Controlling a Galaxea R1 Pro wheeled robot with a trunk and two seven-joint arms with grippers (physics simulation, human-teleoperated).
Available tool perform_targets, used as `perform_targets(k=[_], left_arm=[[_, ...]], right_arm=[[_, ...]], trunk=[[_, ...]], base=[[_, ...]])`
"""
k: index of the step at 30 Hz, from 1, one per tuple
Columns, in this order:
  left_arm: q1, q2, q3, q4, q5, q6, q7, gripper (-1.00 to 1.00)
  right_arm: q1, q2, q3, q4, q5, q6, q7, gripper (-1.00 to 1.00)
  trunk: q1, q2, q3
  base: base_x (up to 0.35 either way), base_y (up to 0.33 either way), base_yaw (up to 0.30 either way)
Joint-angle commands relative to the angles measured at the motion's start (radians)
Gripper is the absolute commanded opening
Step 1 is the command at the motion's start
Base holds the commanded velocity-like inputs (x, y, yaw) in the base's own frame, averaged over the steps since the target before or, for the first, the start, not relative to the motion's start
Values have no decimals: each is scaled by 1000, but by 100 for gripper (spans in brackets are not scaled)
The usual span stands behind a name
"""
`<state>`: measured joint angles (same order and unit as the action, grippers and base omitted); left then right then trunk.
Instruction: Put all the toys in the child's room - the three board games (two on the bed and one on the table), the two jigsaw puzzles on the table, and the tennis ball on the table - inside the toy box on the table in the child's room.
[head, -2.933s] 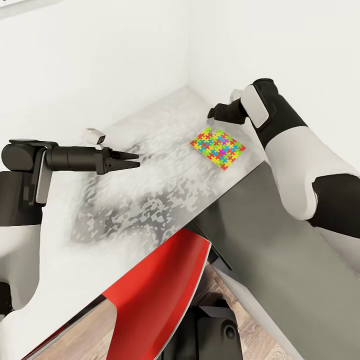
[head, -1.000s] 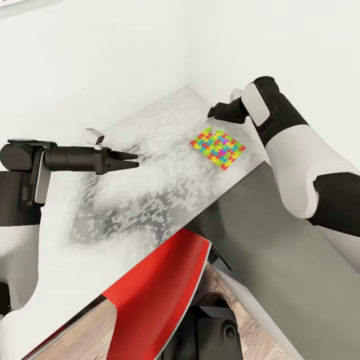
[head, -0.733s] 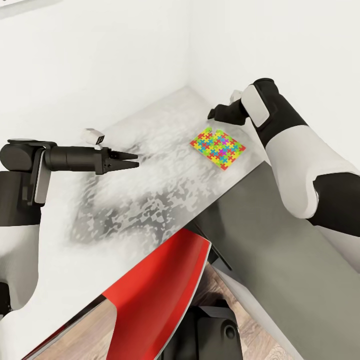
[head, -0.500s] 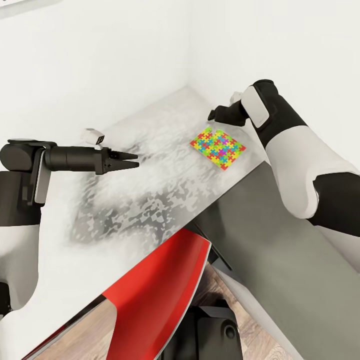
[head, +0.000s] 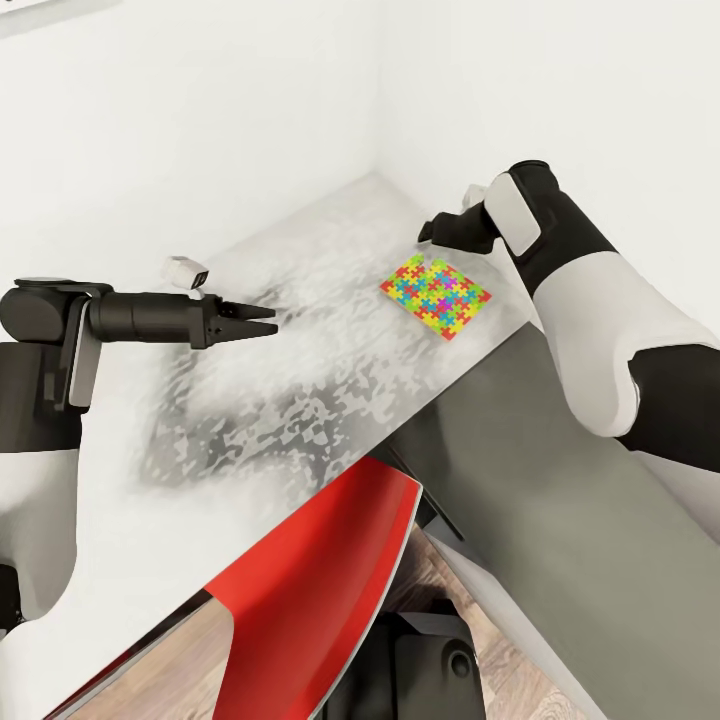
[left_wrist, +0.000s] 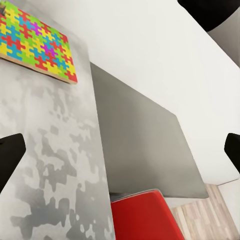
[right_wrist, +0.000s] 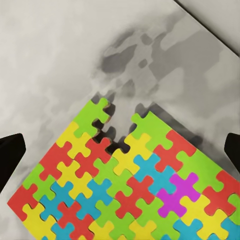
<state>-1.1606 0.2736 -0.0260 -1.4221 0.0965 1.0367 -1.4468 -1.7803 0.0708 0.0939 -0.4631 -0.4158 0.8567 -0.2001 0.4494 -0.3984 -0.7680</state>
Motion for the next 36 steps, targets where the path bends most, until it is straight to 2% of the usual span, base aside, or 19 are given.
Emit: perform_targets(k=[1, 20, 36], left_arm=[[-1, 1, -1, 0, 5, 11, 0, 100], [-1, 0, -2, 0, 5, 11, 0, 100], [-1, 1, -3, 0, 3, 11, 0, 100]], right_arm=[[-1, -1, 6, -1, -11, 2, -9, 100], [-1, 2, 6, 0, -11, 2, -8, 100], [-1, 6, 3, 6, -11, -12, -10, 100]], trunk=[[1, -2, -1], [1, -2, -21], [1, -2, -26]], base=[[0, 0, 0], [0, 0, 0], [0, 0, 0]])
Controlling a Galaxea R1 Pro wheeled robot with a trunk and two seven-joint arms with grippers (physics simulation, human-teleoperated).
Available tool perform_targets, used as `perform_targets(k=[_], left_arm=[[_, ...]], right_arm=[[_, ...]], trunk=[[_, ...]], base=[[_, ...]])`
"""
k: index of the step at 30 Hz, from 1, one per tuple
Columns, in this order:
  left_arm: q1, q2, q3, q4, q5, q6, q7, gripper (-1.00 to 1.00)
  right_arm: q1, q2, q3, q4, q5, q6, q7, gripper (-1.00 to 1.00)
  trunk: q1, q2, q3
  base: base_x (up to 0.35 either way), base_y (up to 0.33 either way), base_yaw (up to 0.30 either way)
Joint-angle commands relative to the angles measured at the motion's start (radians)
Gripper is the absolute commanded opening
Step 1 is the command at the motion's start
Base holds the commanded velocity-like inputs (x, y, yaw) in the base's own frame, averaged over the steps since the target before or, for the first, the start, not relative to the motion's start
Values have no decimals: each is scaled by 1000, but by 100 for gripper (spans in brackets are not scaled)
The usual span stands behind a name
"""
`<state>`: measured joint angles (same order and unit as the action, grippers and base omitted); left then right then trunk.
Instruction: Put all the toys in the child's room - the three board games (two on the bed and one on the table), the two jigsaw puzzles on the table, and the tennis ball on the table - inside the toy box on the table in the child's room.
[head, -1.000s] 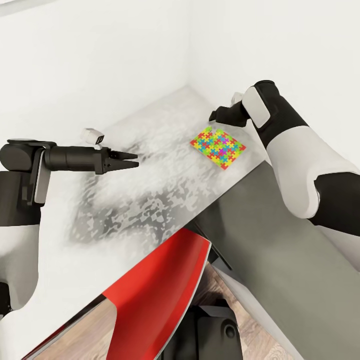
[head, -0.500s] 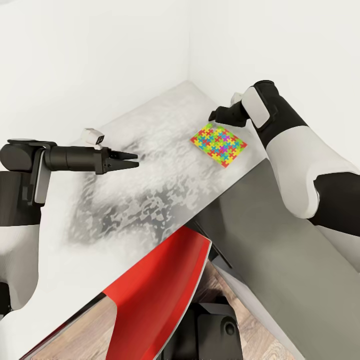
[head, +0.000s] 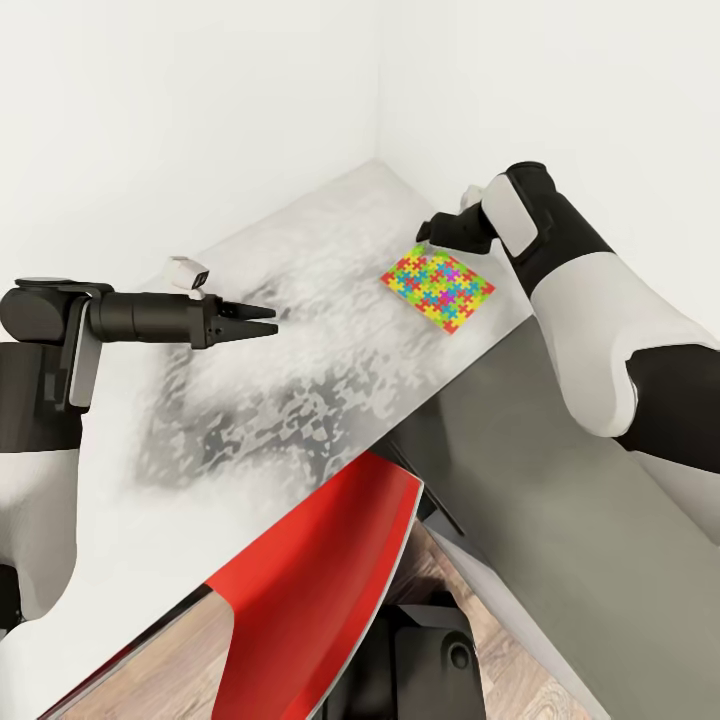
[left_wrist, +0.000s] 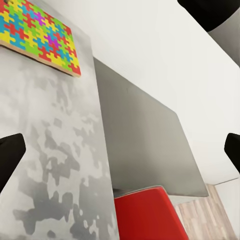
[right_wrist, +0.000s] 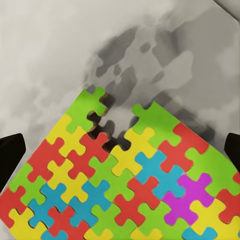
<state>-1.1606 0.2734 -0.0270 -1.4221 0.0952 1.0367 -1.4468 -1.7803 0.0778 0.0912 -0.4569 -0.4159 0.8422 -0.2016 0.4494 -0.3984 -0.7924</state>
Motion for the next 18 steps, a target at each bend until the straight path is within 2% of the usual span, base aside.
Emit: perform_targets(k=[1, 18], left_arm=[[-1, 1, -2, 0, 5, 11, 0, 100], [-1, 1, -2, 0, 5, 11, 0, 100]], right_arm=[[-1, 0, 5, 0, -11, 2, -8, 100], [-1, 3, 4, 4, -11, 0, -10, 100]], trunk=[[1, -2, -2], [1, -2, -9]], base=[[0, 0, 0], [0, 0, 0]])
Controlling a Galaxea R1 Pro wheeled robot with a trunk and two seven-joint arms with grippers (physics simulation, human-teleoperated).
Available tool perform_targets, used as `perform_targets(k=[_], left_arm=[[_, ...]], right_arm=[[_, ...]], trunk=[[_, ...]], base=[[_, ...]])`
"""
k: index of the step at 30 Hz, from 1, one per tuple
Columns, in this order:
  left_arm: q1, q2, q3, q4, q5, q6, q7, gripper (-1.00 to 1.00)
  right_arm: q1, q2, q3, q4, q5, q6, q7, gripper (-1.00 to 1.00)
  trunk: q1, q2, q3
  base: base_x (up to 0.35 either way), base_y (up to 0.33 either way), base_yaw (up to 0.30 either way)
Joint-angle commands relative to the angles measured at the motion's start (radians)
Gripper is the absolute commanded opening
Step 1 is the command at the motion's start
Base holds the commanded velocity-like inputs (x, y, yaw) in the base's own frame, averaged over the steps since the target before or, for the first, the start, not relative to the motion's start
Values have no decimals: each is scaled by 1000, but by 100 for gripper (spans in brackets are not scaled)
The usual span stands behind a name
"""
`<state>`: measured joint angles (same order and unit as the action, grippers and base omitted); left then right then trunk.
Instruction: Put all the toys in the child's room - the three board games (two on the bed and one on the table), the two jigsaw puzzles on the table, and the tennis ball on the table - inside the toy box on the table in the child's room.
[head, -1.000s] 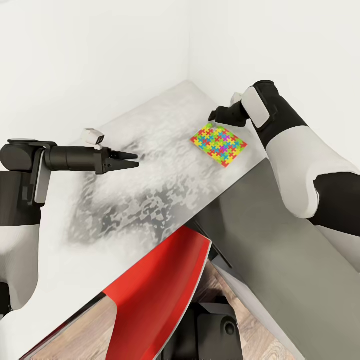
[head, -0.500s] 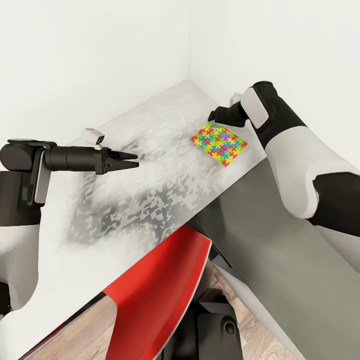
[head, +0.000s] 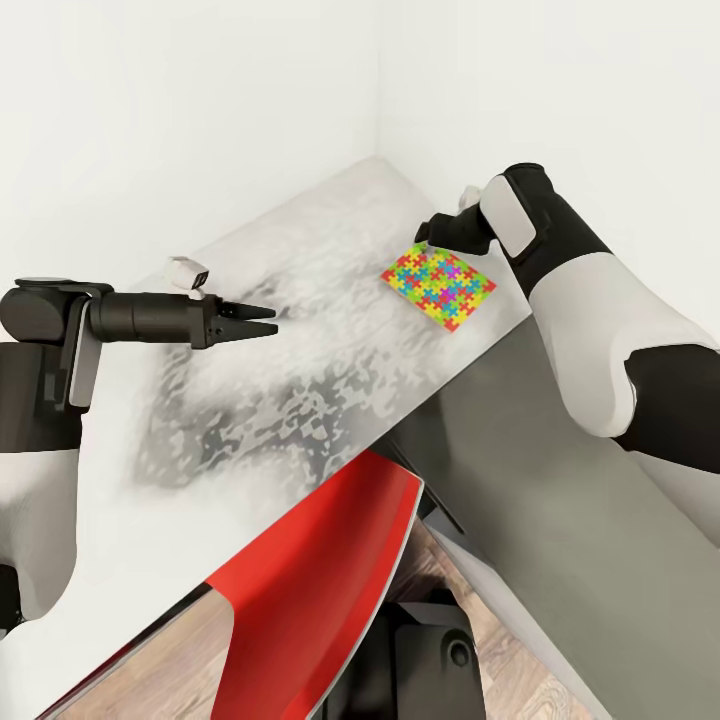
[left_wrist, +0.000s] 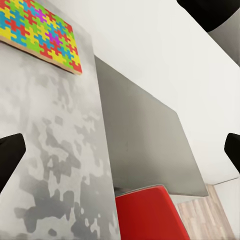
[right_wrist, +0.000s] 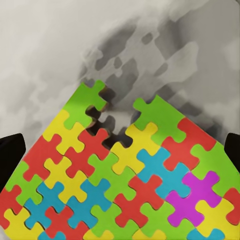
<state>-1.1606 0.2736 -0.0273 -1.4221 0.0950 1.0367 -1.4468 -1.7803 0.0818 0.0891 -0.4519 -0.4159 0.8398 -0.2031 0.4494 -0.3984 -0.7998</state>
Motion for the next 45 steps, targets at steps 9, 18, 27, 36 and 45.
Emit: perform_targets(k=[9, 18, 27, 36, 45], left_arm=[[-1, 1, -2, 0, 5, 11, 0, 100], [-1, 1, -2, 0, 5, 11, 0, 100], [-1, 1, 0, 0, 5, 11, 0, 100], [-1, 2, 1, 0, 5, 11, 0, 100], [-1, 3, 1, 0, 5, 11, 0, 100]], right_arm=[[-1, 0, 6, -2, -10, 1, -9, 100], [-2, 1, 6, -2, -9, -11, -9, 100], [-3, 2, 7, -5, -9, -18, -9, 100], [-6, 3, 7, -6, -9, -38, -9, 100], [-7, 4, 8, -10, -9, -44, -9, 100]], trunk=[[1, -2, -6], [1, -2, -11], [1, -2, -16], [1, -2, -23], [1, -2, -33]], base=[[0, 0, 0], [0, 0, 0], [0, 0, 0], [0, 0, 0], [0, 0, 0]])
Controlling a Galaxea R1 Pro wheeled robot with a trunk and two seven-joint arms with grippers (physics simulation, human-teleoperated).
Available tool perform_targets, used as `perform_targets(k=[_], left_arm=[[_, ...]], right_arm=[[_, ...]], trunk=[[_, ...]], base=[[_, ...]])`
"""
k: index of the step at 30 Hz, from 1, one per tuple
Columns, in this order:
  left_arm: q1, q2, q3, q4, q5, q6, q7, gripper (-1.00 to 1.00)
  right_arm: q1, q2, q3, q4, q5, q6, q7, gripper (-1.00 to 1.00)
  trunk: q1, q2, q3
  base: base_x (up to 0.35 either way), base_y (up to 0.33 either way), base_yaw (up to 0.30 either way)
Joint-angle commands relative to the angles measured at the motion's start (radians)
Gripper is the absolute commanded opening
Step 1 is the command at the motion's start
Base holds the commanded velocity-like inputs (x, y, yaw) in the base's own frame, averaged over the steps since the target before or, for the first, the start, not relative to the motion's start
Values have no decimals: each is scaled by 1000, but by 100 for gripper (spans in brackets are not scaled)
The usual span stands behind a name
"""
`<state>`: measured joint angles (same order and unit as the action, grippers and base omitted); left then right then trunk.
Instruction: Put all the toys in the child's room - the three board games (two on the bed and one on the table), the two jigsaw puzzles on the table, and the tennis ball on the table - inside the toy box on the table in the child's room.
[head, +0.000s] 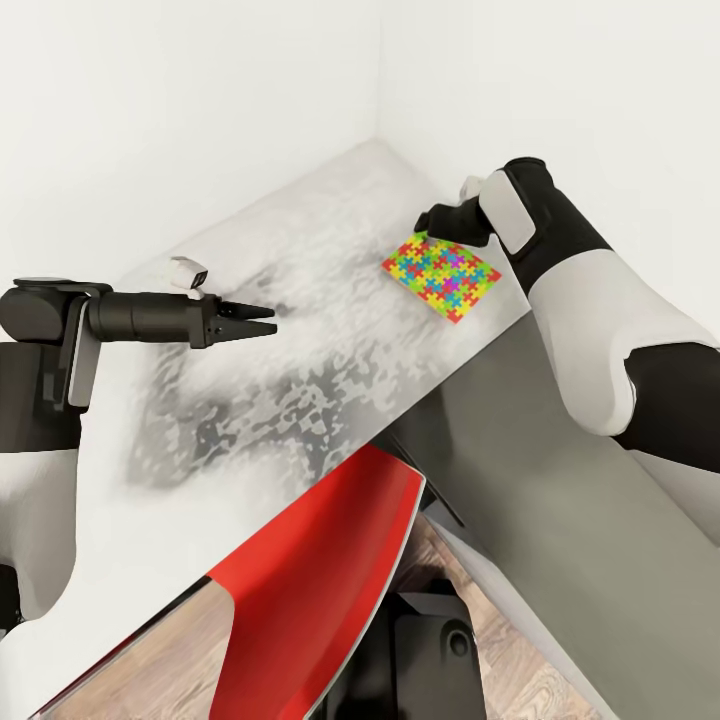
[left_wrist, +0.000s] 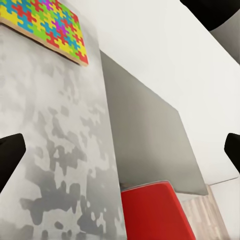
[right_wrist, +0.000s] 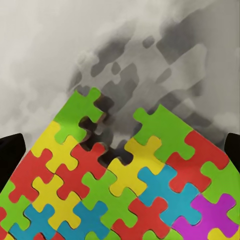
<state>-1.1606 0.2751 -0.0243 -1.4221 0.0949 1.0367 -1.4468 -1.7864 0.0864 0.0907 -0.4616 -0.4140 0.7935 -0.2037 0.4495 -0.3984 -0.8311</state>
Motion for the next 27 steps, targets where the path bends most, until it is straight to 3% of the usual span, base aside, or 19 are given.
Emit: perform_targets(k=[1, 8, 27], left_arm=[[-1, 1, -2, 0, 5, 11, 1, 100], [-1, 1, -3, 0, 5, 11, 0, 100], [-1, 1, -2, 0, 5, 11, 0, 100]], right_arm=[[-1, 0, 6, -1, -11, 1, -9, 100], [-3, 6, 1, -2, -11, -44, -18, 100], [-10, 21, 1, -3, -9, -56, -32, 100]], trunk=[[1, -2, -2], [1, -2, -10], [1, -2, -29]], base=[[0, 0, 0], [0, 0, 0], [0, 0, 0]])
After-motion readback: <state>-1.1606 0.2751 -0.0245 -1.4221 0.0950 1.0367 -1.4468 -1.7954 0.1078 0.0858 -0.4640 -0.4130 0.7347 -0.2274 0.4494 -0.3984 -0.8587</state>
